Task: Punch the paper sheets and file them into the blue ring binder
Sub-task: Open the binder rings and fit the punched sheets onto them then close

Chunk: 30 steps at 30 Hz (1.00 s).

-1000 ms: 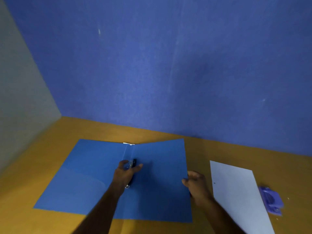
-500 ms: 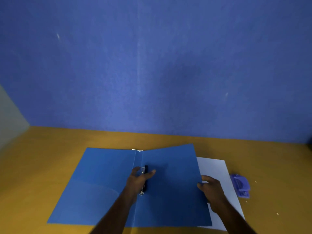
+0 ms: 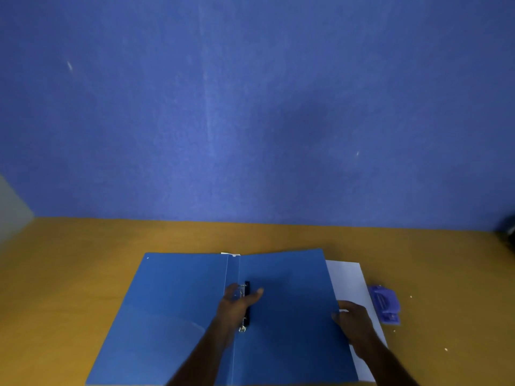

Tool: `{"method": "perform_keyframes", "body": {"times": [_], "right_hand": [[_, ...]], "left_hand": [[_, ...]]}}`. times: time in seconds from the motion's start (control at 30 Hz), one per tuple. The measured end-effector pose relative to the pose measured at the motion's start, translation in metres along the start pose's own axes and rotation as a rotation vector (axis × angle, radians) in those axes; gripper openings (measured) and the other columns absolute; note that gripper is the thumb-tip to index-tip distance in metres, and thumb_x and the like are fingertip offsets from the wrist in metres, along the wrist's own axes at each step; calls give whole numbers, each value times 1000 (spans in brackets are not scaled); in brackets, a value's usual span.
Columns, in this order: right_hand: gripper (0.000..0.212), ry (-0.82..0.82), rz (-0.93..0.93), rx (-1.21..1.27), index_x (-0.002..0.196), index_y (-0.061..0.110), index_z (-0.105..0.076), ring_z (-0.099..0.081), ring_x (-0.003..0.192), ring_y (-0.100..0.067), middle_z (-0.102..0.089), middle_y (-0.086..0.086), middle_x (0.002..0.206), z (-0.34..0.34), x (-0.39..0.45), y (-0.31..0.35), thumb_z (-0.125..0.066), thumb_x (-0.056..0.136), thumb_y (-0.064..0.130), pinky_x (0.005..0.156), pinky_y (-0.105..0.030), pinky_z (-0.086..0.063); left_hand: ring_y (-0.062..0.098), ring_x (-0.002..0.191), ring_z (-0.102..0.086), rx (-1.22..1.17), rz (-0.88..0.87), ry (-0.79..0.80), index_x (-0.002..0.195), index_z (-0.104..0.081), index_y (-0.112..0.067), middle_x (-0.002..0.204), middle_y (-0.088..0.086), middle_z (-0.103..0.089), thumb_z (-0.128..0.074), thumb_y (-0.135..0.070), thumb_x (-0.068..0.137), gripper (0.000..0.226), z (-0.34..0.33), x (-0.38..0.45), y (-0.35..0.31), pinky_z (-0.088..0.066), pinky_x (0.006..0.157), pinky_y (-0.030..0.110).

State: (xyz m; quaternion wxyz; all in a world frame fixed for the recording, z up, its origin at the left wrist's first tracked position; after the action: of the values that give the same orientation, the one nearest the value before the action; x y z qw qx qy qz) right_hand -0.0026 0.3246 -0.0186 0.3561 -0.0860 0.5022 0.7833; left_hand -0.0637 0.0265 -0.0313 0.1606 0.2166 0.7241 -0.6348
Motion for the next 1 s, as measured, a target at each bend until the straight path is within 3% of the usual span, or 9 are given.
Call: {"method": "perform_keyframes", "body": {"times": [0.2,0.33,0.47,0.53,0.6,0.67,0.73,0.8,1.0], "right_hand": [[17,-81,112,-356,99,15,-73,-59,79,-18,-73,-6,100,-6,4,7,-66,84,16,73,-27,-45],[29,-102,68,-398,107,14,-66,-62,94,-25,-69,-7,110,-10,9,-3,-67,80,25,79,-29,-47],[45,-152,55,-532,119,19,-56,-57,107,-27,-58,-7,120,-13,5,2,-67,78,35,83,-33,-46],[49,-180,171,-593,123,18,-55,-54,109,-25,-56,-6,119,-22,2,19,-68,80,36,81,-34,-44],[56,-117,356,-541,125,13,-58,-57,110,-25,-59,-8,120,-45,-2,40,-74,76,37,89,-33,-47],[77,64,463,-518,128,11,-57,-57,114,-25,-58,-11,124,-76,-5,52,-78,64,48,96,-34,-46],[100,254,515,-551,138,17,-47,-49,123,-22,-49,-7,134,-109,-7,58,-71,53,64,102,-34,-43],[110,376,572,-635,146,23,-32,-36,134,-21,-36,-4,145,-134,-14,68,-74,53,64,110,-36,-36],[130,390,639,-970,153,24,-8,-18,143,-31,-19,-7,158,-172,-16,85,-78,52,66,114,-51,-21]], "left_hand": [[24,129,-50,174,-37,-32,145,-38,-25,147,4,-45,-80,-70,53,110,3,-5,-5,-46,104,42],[16,111,-59,405,-69,12,145,-38,-23,134,2,-54,-82,-66,56,108,9,-1,-11,-54,91,31],[18,129,-47,758,-95,77,148,-32,-30,146,2,-39,-77,-77,46,121,22,6,-13,-47,101,31],[19,132,-43,964,-143,107,148,-29,-32,146,0,-36,-67,-88,34,133,29,8,-19,-45,104,36],[21,136,-35,1214,-226,110,149,-26,-34,149,-1,-33,-65,-89,32,135,32,9,-26,-39,109,41],[23,139,-26,1423,-310,86,150,-23,-31,153,-2,-28,-69,-82,43,128,34,13,-31,-30,113,43],[24,144,-17,1527,-327,92,152,-17,-30,158,-1,-18,-70,-80,45,129,37,19,-28,-22,117,45],[26,148,-7,1609,-316,118,153,-13,-30,162,1,-9,-69,-82,39,137,37,23,-24,-14,119,49],[31,150,2,1701,-272,131,154,-5,-27,164,0,6,-71,-83,33,148,34,30,-13,-5,117,58]]}}
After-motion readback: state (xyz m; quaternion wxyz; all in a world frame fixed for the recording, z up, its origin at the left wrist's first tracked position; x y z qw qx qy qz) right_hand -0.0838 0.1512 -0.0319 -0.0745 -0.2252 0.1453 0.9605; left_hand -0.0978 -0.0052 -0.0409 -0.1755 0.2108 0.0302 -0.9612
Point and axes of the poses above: each hand's wrist, its own x-axis towards the middle knuckle, its own z-axis out of the back of the hand, y = z × x, the point moved 7 cm from there along x, towards the middle knuckle
